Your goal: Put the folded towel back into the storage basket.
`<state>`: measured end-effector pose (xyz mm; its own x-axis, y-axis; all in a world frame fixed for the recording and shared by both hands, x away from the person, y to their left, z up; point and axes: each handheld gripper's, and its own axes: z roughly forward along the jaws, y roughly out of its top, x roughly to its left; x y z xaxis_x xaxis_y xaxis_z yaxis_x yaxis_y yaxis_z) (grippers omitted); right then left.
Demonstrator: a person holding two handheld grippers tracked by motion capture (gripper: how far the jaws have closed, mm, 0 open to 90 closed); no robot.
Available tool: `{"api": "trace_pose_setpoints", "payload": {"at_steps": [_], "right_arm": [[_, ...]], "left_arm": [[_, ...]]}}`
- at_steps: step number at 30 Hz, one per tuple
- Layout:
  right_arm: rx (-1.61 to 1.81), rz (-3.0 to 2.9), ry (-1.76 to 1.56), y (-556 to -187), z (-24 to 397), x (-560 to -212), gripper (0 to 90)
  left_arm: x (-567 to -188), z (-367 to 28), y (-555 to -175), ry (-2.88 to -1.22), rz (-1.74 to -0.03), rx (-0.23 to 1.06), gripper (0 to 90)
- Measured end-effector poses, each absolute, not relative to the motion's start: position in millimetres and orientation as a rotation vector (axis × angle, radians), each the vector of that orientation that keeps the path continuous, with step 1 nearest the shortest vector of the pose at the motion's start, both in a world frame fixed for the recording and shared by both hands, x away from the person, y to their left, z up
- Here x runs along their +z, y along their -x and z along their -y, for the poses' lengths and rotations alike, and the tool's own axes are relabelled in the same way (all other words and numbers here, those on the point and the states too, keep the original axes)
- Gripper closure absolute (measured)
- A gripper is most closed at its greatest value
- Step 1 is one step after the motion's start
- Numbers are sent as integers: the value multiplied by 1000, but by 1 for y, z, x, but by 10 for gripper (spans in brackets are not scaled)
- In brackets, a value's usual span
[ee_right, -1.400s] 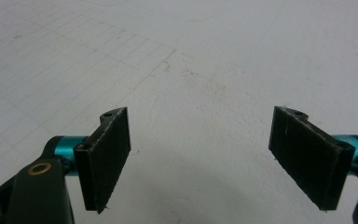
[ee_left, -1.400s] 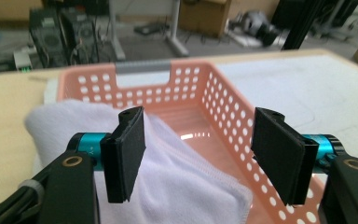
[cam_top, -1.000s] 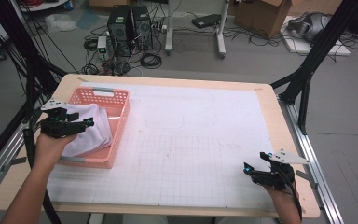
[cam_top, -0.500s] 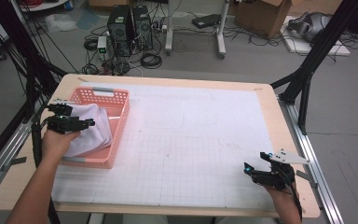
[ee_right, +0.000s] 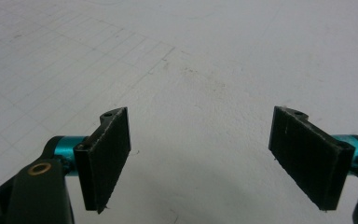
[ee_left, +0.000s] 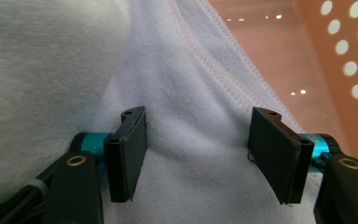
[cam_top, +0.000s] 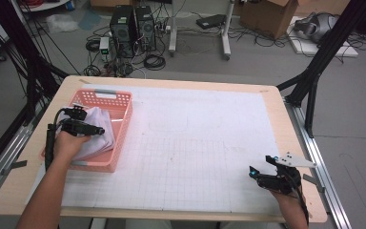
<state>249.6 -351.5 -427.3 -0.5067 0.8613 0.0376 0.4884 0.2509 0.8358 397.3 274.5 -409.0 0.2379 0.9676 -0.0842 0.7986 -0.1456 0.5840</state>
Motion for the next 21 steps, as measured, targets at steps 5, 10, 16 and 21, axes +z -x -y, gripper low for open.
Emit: {"api": "trace_pose_setpoints", "payload": {"at_steps": [5, 10, 16, 21], "right_arm": [[1162, -2102, -1230, -250, 351, -428, 195], [1166, -2100, -1228, -250, 351, -428, 195], [1163, -2100, -1223, -251, 351, -428, 196], [1162, -2105, -1225, -251, 350, -428, 196]], "left_arm": [[-412, -269, -397, -2042, -1498, 400, 391], [-414, -263, -397, -2082, -1367, 334, 382], [-415, -260, -393, -2116, -1188, 227, 414], [-408, -265, -392, -2027, -1233, 268, 370]]}}
